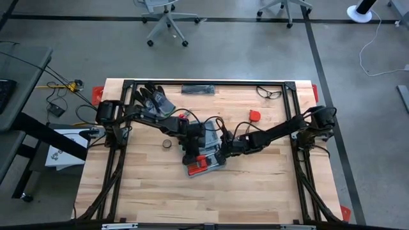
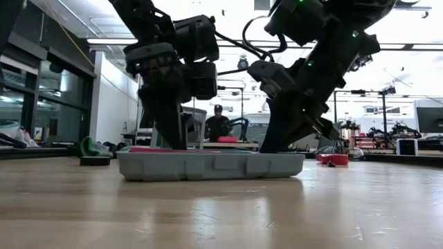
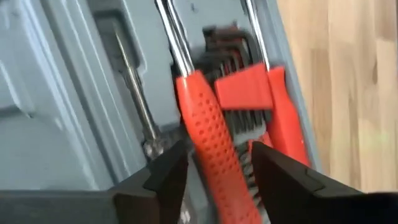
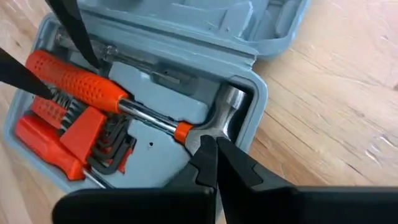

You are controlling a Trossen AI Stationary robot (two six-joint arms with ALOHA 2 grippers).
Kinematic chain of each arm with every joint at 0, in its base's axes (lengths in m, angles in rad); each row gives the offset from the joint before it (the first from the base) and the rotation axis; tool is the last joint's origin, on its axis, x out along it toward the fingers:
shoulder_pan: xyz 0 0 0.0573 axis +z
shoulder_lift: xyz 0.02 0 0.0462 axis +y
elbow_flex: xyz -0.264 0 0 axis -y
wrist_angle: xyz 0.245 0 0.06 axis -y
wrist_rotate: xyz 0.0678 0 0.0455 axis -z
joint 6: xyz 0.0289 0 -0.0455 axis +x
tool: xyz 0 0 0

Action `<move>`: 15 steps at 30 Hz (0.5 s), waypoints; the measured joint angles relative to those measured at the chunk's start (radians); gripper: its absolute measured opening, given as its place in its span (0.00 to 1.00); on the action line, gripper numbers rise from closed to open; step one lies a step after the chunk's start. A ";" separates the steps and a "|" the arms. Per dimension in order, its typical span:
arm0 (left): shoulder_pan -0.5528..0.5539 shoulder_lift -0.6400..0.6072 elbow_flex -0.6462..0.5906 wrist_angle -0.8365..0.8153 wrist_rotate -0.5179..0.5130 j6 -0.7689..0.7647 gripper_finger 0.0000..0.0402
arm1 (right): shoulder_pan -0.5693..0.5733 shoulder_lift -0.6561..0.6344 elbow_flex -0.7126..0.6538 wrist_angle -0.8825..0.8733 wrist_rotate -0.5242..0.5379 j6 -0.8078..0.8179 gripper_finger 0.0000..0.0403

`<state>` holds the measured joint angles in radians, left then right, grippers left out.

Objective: Prefit tool cases
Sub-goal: Remove the hammer from the gray prefit tool case

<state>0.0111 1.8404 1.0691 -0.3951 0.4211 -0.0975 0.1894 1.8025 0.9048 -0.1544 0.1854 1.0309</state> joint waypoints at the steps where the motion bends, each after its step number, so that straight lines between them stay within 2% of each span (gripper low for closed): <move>1: 0.000 0.000 0.001 -0.011 -0.005 0.009 0.47 | 0.000 0.000 0.000 0.003 0.000 0.000 0.00; 7: -0.022 -0.003 0.003 -0.054 -0.064 0.048 0.57 | 0.000 0.001 0.000 0.011 0.001 0.000 0.00; 15: -0.099 0.005 0.001 -0.076 -0.393 0.155 0.57 | 0.000 0.002 -0.002 0.009 0.006 0.000 0.00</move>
<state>-0.0880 1.8452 1.0700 -0.4716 0.0283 0.0579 0.1894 1.8042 0.9031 -0.1455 0.1909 1.0309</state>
